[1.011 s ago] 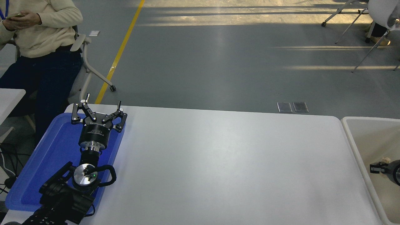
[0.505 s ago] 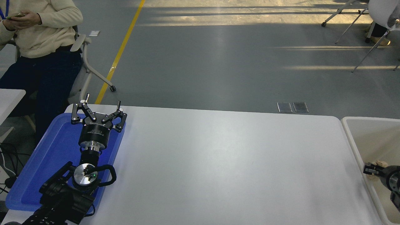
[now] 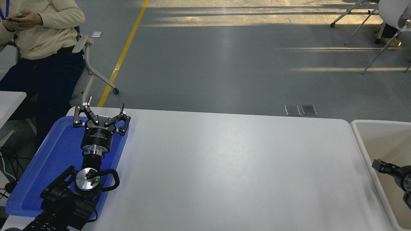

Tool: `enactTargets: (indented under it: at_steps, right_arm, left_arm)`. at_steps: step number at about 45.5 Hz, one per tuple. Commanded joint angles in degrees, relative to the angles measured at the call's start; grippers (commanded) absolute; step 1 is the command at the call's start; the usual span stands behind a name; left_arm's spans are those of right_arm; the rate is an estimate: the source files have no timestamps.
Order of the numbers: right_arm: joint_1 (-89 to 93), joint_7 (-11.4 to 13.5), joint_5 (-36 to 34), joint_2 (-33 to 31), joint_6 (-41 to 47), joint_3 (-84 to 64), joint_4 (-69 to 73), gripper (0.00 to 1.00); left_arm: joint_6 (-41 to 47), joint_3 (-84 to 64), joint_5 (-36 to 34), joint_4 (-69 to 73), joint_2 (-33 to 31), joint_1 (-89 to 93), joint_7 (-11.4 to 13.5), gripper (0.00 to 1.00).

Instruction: Pick up paper ball place in dustbin

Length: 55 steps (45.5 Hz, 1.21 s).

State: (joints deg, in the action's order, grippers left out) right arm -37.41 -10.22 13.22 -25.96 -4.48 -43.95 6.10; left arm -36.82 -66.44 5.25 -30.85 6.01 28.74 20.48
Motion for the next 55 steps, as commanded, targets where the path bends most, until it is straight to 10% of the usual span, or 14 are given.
enactTargets:
  at_steps: [1,55]
  right_arm:
    - [-3.6,-0.1,-4.0,-0.1,0.6,7.6,0.0,0.98]
    - [-2.0,3.0,-11.1,6.2,7.5,87.1,39.2,1.0]
  left_arm:
    - [0.0,0.0,0.0,0.0,0.0,0.0,0.0,1.0]
    - [0.1,0.0,0.0,0.0,0.0,0.0,0.0,1.0]
